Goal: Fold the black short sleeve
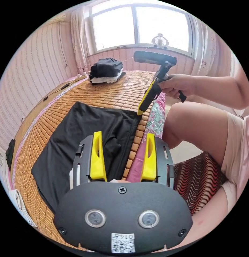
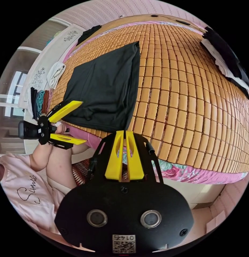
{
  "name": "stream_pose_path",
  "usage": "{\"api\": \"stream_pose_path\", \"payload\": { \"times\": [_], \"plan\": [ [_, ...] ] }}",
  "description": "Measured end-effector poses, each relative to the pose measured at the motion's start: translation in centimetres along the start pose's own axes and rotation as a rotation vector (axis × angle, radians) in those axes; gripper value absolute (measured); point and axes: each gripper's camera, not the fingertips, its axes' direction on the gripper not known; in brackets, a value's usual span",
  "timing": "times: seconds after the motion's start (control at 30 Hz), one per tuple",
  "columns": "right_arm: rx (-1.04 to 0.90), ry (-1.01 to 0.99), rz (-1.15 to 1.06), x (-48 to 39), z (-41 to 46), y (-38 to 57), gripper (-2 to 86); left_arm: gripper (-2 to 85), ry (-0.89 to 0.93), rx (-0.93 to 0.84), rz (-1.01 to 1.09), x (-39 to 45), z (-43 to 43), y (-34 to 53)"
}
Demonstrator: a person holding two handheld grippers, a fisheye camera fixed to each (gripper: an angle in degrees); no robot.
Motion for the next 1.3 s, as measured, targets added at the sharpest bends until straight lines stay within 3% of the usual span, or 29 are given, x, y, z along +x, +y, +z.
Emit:
{"api": "stream_pose_path", "payload": {
  "times": [0.23, 0.47, 0.6, 0.73, 0.83, 0.93, 1.03, 1.13, 1.3],
  "plan": [
    [0.183, -0.27, -0.046, 4.7, -5.2, 3.9, 0.4, 23.4, 0.014, -0.063, -0.028, 1.4, 4.4, -5.4],
    [0.118, -0.463, -0.175, 5.9, -6.9, 8.6, 0.9, 1.0, 0.011, -0.115, -0.1, 3.0, 4.0, -4.7],
    [0.148, -0.383, -0.101, 8.2, -7.7, 10.9, 2.6, -0.5, 0.0, -0.116, -0.04, 6.5, 2.0, -2.8],
    [0.25, -0.193, 0.087, 12.2, -8.2, 10.8, 10.5, -0.7, -0.004, -0.121, -0.036, 8.4, 1.2, -1.0],
    [0.359, -0.207, 0.197, 14.7, -7.7, 9.1, 13.2, -0.8, 0.026, -0.116, -0.064, 9.0, 1.0, 0.2],
    [0.427, -0.319, 0.247, 16.4, -6.5, 7.6, 12.0, -0.8, 0.036, -0.115, -0.065, 9.2, 0.8, 1.1],
    [0.415, -0.322, 0.247, 16.7, -5.4, 6.9, 3.2, -0.8, 0.031, -0.1, -0.08, 9.1, 0.5, 1.9],
    [0.439, -0.38, 0.269, 17.7, -5.9, 8.1, 1.6, -0.9, 0.038, -0.049, -0.084, 9.0, 0.0, 2.7],
    [0.559, -0.337, 0.264, 19.0, -11.8, 12.2, 0.7, -0.9, 0.141, 0.166, -0.13, 9.3, -0.4, 2.3]
  ]
}}
